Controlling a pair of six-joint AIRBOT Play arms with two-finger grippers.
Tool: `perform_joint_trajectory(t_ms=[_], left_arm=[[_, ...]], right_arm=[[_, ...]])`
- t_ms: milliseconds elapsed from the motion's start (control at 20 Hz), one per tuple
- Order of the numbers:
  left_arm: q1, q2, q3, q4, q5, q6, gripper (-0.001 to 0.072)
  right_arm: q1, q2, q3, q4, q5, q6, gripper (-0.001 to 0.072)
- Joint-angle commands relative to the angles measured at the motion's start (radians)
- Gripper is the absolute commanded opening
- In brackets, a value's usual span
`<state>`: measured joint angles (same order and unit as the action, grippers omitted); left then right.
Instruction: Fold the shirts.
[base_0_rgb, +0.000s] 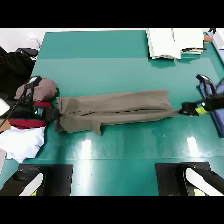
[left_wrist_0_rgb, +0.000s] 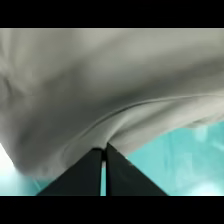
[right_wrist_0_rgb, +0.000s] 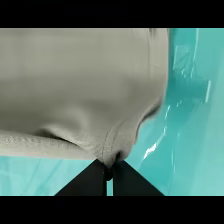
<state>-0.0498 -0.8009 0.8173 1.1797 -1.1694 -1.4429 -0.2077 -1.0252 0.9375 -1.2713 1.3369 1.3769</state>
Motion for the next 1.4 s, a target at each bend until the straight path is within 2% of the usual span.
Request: perform_joint_trajectory(t_ms=[0,200,400,450,500,550,600,750,800,850,900,1000,1100,1250,1350], left_arm=[[0.001,-0.217,0.119,0.039,0.126,0.049,0.0021],[0.001,-0.415,0.256,0.07,0.169,0.048,0.0022],[0.001,-0.484,0.313,0.07,0.227,0.008,0.0025],[0.001,-0.484,0.327,0.07,0.242,-0.001,0.0187],[0.001,-0.484,0.345,0.07,0.252,-0.011,0.0431],[0.001,-0.484,0.369,0.071,0.248,-0.018,0.0494],[0.001,-0.484,0.393,0.071,0.233,-0.017,0.0493],[0.0,-0.478,0.437,0.057,0.15,-0.018,0.0489],[0.0,-0.478,0.436,0.046,0.126,-0.018,0.0294],[0.0,-0.479,0.435,0.035,0.108,-0.016,0.0078],[-0.001,-0.479,0.433,0.018,0.105,-0.016,0.0022],[-0.026,-0.483,0.433,-0.01,0.108,-0.016,0.0022],[-0.085,-0.49,0.425,-0.014,0.128,-0.027,0.0022],[-0.192,-0.521,0.417,-0.017,0.183,-0.079,0.0022],[-0.266,-0.556,0.417,-0.018,0.226,-0.1,0.0022]], right_arm=[[0.089,-0.22,0.183,-0.011,-0.054,0.043,0.0011],[0.109,-0.402,0.36,-0.002,-0.041,0.067,0.0012],[0.08,-0.491,0.48,0.069,-0.032,0.067,0.0015],[0.066,-0.502,0.5,0.106,-0.034,0.059,0.0022],[0.049,-0.51,0.513,0.135,-0.035,0.047,0.0174],[0.031,-0.513,0.518,0.157,-0.032,0.042,0.0341],[0.008,-0.512,0.516,0.163,-0.018,0.019,0.0388],[-0.071,-0.512,0.486,0.18,0.052,-0.063,0.0388],[-0.106,-0.512,0.457,0.181,0.054,-0.071,0.0431],[-0.142,-0.512,0.418,0.182,0.049,-0.077,0.0551],[-0.174,-0.515,0.378,0.181,0.039,-0.081,0.0595],[-0.232,-0.54,0.301,0.234,0.022,-0.139,0.0595],[-0.262,-0.587,0.245,0.35,0.015,-0.194,0.0593],[-0.232,-0.664,0.216,0.498,-0.008,-0.251,0.0588],[-0.181,-0.69,0.216,0.549,-0.036,-0.269,0.0553]])
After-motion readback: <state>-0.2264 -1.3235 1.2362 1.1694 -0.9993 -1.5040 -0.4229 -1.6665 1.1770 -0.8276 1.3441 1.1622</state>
